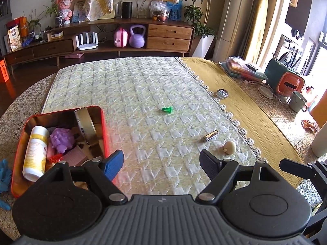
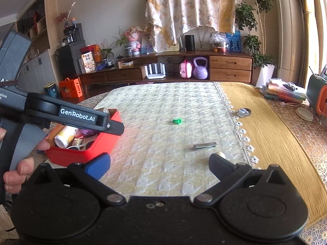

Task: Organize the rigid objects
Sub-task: 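Move left tool toward green plastic piece while right tool moves toward cream egg, then close left tool on green piece while right tool closes on cream egg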

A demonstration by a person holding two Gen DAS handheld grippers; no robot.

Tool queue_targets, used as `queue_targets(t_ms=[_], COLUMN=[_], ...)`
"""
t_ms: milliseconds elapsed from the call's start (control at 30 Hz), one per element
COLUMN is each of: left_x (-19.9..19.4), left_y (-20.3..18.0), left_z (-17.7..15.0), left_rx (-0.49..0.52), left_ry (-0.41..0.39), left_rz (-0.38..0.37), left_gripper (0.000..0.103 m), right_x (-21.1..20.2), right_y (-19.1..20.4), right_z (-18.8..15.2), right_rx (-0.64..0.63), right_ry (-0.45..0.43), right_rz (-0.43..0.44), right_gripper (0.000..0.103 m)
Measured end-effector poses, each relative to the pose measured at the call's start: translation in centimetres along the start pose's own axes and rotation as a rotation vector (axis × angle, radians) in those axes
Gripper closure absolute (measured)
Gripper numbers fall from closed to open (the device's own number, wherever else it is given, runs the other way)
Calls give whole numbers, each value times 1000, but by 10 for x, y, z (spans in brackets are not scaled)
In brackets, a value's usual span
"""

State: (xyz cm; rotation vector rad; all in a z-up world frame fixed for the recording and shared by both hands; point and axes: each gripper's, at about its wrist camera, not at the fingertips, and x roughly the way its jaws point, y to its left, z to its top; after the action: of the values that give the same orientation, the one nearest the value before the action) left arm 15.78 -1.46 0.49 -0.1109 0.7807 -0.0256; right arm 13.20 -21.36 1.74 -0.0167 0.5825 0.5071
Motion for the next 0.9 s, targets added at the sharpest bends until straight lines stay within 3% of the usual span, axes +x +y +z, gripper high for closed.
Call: queue_targets(t_ms=[167, 300, 567, 733, 900], left_x=[26, 57, 129, 168, 199], left_y=[-15, -25, -29, -34, -29], left_z=[17, 33, 54, 67, 72], left_rx=[14, 58, 45, 96, 66], left_ry=[0, -7, 34, 61, 105], left_rz=[-2, 40, 70, 74, 64], left_gripper=[22, 22, 22, 22, 22], right_x=[7, 18, 58, 81, 101], right_y=[-25, -44, -68, -76, -80], right_z=[-9, -11, -9, -9, -11], right_rx=[21, 19, 1, 5, -10], right_ry=[4, 22, 58, 80, 109], right_rz=[-23, -57, -69, -54, -40], right_gripper=[0, 3, 7, 13, 22])
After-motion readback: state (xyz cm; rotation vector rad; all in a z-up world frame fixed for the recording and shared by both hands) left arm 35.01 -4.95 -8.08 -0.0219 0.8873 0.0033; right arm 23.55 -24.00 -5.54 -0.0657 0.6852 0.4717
